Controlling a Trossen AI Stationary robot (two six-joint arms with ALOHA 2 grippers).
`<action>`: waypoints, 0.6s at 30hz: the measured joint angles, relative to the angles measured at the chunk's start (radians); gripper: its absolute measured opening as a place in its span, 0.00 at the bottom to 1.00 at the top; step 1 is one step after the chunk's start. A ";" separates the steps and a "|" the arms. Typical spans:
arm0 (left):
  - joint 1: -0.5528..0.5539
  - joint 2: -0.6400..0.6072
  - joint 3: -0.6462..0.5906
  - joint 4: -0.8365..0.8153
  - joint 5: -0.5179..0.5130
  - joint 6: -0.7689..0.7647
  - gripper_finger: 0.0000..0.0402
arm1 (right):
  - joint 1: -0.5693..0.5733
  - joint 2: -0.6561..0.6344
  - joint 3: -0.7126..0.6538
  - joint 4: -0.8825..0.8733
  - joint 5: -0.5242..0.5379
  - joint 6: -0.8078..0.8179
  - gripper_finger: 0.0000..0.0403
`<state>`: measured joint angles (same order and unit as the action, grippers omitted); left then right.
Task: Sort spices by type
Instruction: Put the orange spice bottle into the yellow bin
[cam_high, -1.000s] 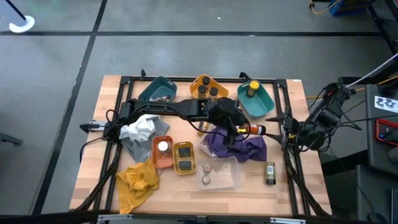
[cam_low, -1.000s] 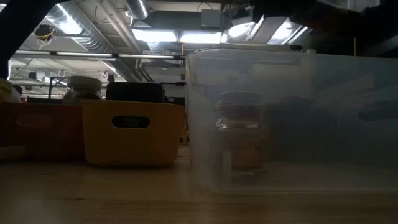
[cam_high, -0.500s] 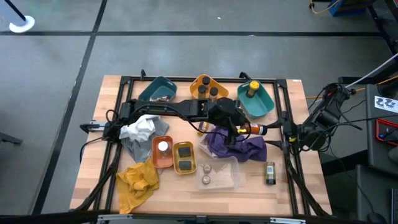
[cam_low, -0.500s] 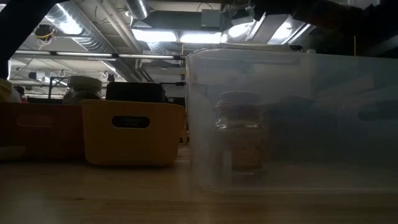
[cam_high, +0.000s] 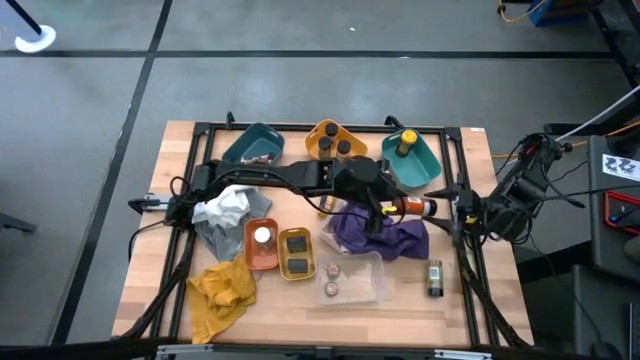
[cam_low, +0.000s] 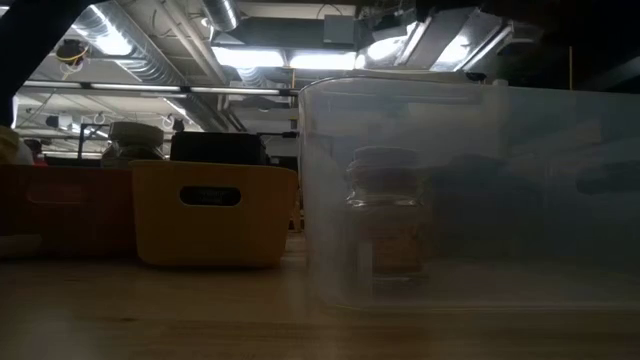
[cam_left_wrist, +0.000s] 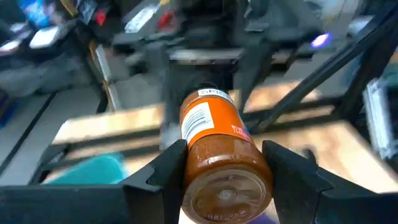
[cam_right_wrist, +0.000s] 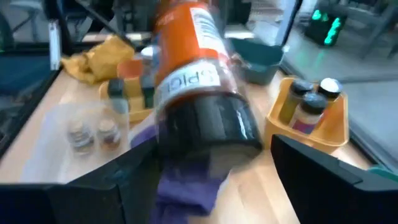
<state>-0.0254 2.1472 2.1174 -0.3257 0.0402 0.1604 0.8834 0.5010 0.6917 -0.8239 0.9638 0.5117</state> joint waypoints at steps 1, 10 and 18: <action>-0.003 0.002 0.000 0.009 -0.005 0.002 0.42 | 0.000 0.001 0.002 0.008 -0.001 -0.002 0.73; -0.002 0.001 0.000 0.034 -0.009 0.027 0.42 | 0.000 -0.001 0.000 0.019 0.041 -0.031 0.73; 0.000 -0.001 0.000 0.036 -0.015 0.048 0.42 | 0.001 -0.001 0.000 0.031 0.081 -0.089 0.73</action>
<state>-0.0254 2.1464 2.1170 -0.2901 0.0253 0.2084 0.8841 0.4995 0.6914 -0.7932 1.0452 0.4223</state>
